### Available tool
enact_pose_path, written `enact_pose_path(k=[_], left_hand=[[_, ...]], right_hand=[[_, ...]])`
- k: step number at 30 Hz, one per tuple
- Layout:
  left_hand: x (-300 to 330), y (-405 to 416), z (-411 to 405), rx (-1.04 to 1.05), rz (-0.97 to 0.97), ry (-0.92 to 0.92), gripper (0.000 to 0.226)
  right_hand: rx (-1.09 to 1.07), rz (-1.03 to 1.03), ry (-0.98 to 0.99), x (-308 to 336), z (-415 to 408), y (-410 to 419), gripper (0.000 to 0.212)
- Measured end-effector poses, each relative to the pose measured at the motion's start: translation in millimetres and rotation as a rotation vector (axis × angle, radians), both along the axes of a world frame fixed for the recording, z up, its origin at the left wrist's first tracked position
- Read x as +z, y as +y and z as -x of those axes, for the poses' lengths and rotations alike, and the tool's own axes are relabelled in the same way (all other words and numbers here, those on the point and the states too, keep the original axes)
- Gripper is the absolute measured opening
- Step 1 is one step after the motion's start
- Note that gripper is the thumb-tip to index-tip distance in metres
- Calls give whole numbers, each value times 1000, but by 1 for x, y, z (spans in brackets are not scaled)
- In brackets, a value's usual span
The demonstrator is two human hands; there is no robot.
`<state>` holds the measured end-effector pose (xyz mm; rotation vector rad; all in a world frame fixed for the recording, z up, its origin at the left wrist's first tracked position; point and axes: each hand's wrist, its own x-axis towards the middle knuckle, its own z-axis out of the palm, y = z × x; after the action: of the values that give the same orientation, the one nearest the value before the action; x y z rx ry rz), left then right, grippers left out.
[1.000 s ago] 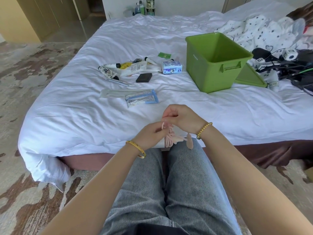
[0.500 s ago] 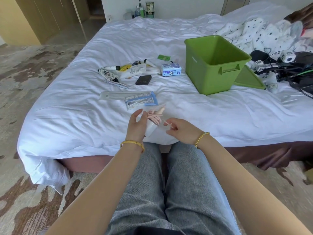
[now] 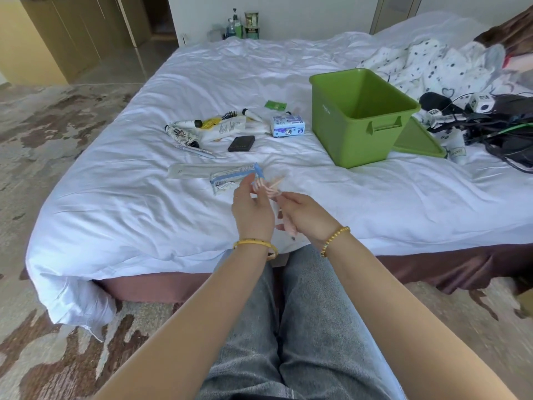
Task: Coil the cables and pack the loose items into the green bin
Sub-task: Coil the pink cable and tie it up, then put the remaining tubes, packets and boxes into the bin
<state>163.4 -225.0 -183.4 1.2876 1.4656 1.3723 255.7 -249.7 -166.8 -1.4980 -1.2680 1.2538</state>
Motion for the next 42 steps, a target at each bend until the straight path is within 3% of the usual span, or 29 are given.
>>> enact_pose_path(k=[5,9,13,16,20,24,27,30,33,36,40,42], left_hand=[[8,-9,-18,-173,-337,208,47],[13,-13,-28,-407,-358,164,46],[30,4,-38,-446,-173,-57,23],[44,26,-47,-394,-105,-133,27],[62,63,-67,-377,1,-230,32],[84,105,-103,-485,-6,-135,17],[100,139,-132,-562,-65,-42,26],[106,175,-150,-604,-150,247,34],[102,205,-153,-607,-206,537,38],[93,224,-154,-655,-201,641,35],[74,228,-162,-704,-257,718,28],[66,225,-165,-644,-277,665,26]], right_hand=[[-124,46,529,14,-13,7,34],[-127,37,725,22,-33,17,35],[-144,-25,550,25,-55,22,33],[-240,-64,518,29,-64,32,18],[-330,-151,422,42,-82,54,27],[-375,-319,246,68,-109,87,27],[-430,-413,111,86,-134,116,26],[-489,-440,15,96,-163,148,21],[-510,-386,-20,100,-188,180,16],[-580,-322,-60,96,-207,209,13],[-407,-9,-616,73,-221,235,31],[-293,76,-741,71,-216,247,21]])
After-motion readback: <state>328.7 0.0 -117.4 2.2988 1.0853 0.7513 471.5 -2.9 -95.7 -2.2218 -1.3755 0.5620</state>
